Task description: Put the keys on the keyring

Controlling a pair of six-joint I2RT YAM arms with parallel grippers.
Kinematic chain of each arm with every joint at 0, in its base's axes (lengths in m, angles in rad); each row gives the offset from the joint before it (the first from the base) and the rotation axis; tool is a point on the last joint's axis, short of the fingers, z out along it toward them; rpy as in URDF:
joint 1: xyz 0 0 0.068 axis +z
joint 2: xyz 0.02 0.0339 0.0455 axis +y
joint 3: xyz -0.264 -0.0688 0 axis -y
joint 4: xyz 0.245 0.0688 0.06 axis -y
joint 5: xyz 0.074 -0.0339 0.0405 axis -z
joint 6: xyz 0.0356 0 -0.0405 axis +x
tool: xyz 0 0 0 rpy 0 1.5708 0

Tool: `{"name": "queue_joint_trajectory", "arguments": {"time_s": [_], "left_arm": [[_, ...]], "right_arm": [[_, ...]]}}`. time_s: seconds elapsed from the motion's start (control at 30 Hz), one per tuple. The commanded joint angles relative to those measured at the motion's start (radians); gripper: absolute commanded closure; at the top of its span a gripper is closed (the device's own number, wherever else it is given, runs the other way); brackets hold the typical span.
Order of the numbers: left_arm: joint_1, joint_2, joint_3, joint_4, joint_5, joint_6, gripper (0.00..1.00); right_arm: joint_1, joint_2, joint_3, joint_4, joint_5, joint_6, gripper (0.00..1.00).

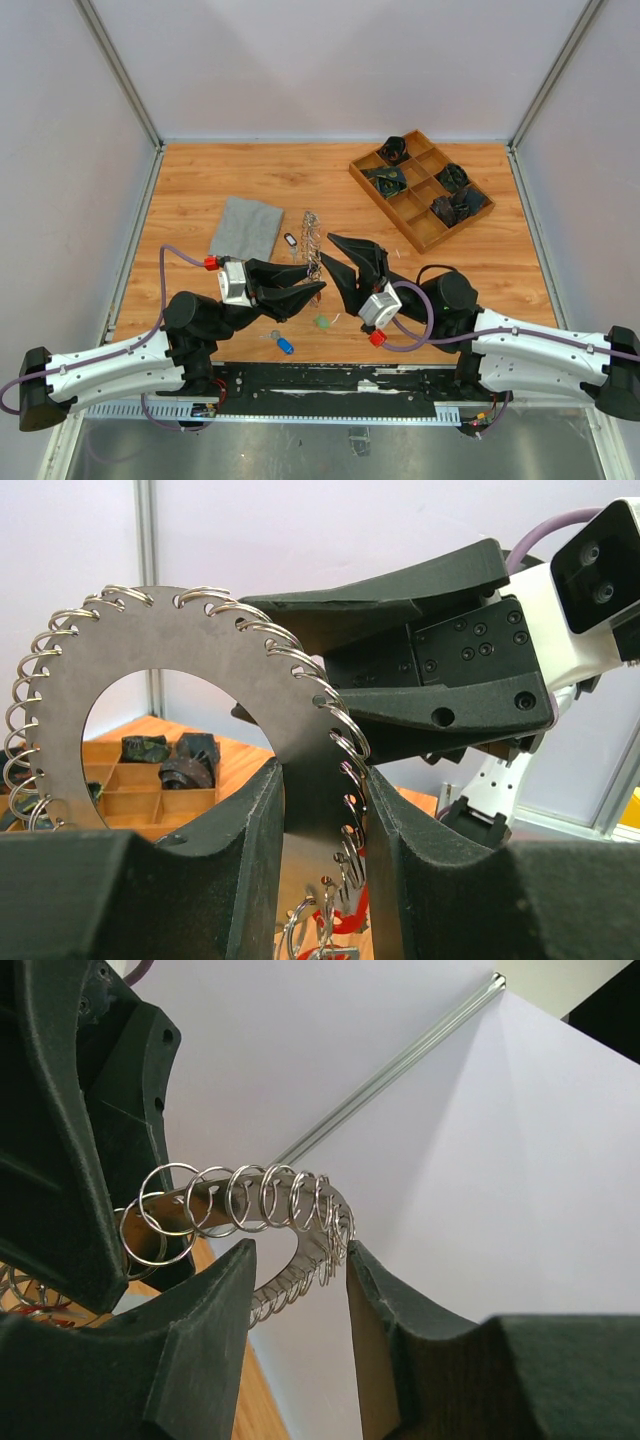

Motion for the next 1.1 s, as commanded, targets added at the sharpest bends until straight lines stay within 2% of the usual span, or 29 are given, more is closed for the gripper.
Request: {"name": "queue_joint_trajectory", "arguments": {"time_s": [0.0,0.33,0.83,1.07], "left_arm": [[-0.005,-0.008,-0.002,0.074,-0.012,0.003,1.0],[-0.005,-0.008,-0.004,0.074,-0.012,0.001,1.0],[-0.004,0.0,0.001,0.07,-0.018,0.001,1.0],[-0.004,0.004,0.004,0.071,-0.012,0.003,0.99]], "right_arm": [[0.022,-0.009,0.041,0.063,-0.013,0.007,0.6],[0.041,-0.034,0.057,0.008,-0.035,0.014,0.74],[0.049,-0.073,0.058,-0.1,-0.012,-0.012,0.78],[0.049,-0.059,0.07,-0.137,-0.006,-0.038,0.75]]}}
